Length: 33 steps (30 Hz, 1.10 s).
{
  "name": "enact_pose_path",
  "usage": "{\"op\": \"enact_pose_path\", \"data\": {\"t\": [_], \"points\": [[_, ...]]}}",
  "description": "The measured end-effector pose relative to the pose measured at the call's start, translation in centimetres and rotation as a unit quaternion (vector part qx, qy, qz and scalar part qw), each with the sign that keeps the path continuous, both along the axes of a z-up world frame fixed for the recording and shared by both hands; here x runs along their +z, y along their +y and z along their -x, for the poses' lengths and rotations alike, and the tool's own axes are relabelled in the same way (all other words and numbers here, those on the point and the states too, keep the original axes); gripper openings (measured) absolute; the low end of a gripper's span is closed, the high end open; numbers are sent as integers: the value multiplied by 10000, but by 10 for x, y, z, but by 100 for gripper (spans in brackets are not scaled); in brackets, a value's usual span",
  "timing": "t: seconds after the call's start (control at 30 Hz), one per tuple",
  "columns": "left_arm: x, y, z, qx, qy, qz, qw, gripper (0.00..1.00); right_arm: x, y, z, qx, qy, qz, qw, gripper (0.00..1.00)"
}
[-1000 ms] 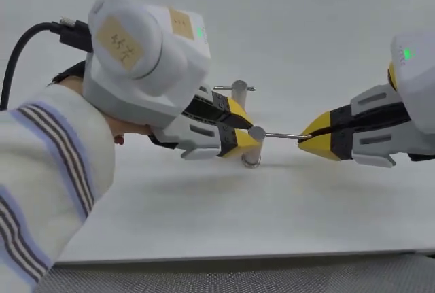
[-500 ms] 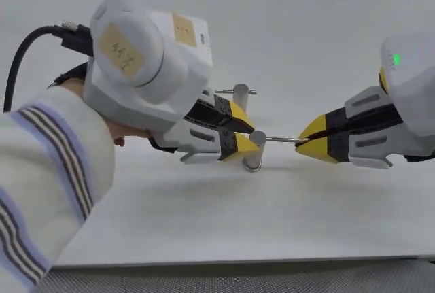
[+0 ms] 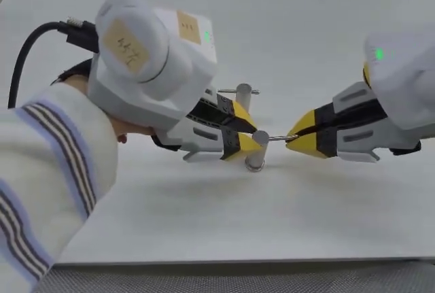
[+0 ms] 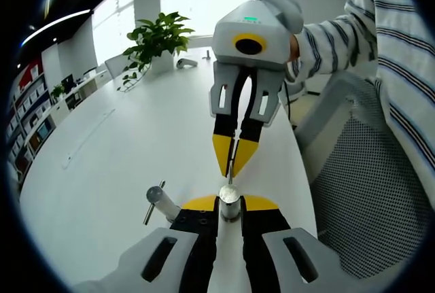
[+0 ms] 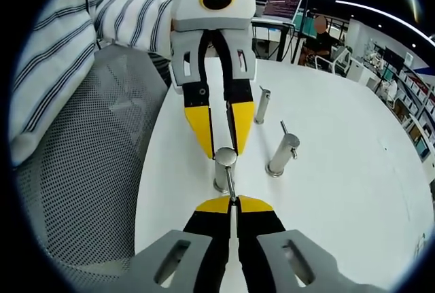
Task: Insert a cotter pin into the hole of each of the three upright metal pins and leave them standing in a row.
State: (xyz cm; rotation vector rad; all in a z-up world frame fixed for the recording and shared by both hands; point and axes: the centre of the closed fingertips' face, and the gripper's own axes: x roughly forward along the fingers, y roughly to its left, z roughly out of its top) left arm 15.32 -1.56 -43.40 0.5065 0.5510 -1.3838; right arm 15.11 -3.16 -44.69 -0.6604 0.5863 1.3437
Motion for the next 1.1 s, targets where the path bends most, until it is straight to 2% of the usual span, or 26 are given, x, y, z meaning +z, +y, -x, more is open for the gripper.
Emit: {"op": "enact_pose_path", "data": {"t": [0.27,0.9,1.1], "points": [[0,0,0,35,29,4,10000,9,2,5,6,129,4,-29,9999,0],[0,1,0,36,49,-9,10000,9,-4,9,5,412,-29,140,9991,0],[0,-1,1,39,56,-11,10000,9,-6,10,5,556,-114,211,9982,0]]}}
